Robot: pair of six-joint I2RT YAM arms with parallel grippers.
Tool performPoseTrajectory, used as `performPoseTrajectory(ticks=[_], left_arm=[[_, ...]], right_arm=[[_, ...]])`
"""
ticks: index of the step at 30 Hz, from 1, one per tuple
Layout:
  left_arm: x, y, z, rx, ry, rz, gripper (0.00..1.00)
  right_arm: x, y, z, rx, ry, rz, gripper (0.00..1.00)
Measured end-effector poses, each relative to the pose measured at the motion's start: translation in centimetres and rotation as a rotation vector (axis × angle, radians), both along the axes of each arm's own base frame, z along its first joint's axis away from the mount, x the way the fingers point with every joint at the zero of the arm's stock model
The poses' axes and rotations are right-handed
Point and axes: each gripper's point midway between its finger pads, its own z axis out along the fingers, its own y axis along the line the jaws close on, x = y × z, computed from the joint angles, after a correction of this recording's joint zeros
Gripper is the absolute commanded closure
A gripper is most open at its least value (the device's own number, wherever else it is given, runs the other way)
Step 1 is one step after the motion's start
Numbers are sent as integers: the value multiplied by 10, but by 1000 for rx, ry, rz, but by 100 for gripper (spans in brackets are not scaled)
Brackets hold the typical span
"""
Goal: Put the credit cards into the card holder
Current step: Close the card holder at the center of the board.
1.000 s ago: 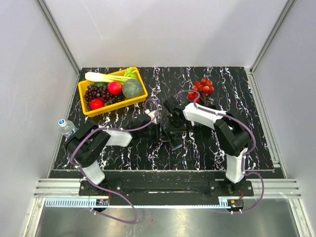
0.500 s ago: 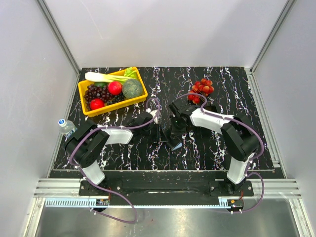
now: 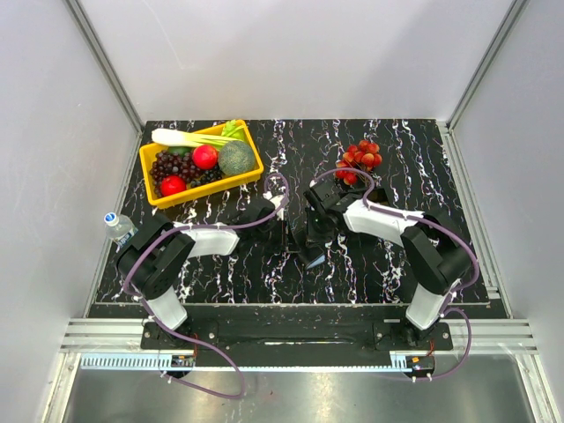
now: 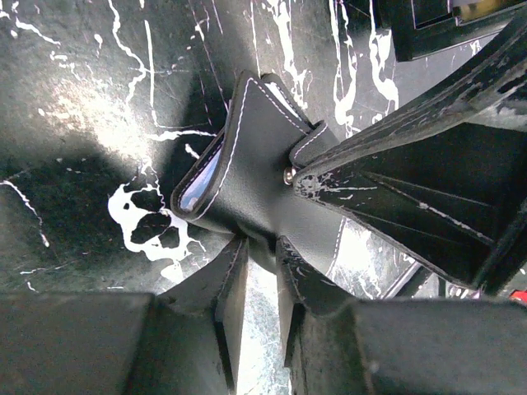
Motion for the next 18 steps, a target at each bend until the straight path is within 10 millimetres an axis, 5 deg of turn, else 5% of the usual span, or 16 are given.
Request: performPoseTrajectory(ticks=[18], left_arm=[[20,-7,14,4,-95,-5,69]], right_arm=[[15,-34,5,-74,-89,-58,99]])
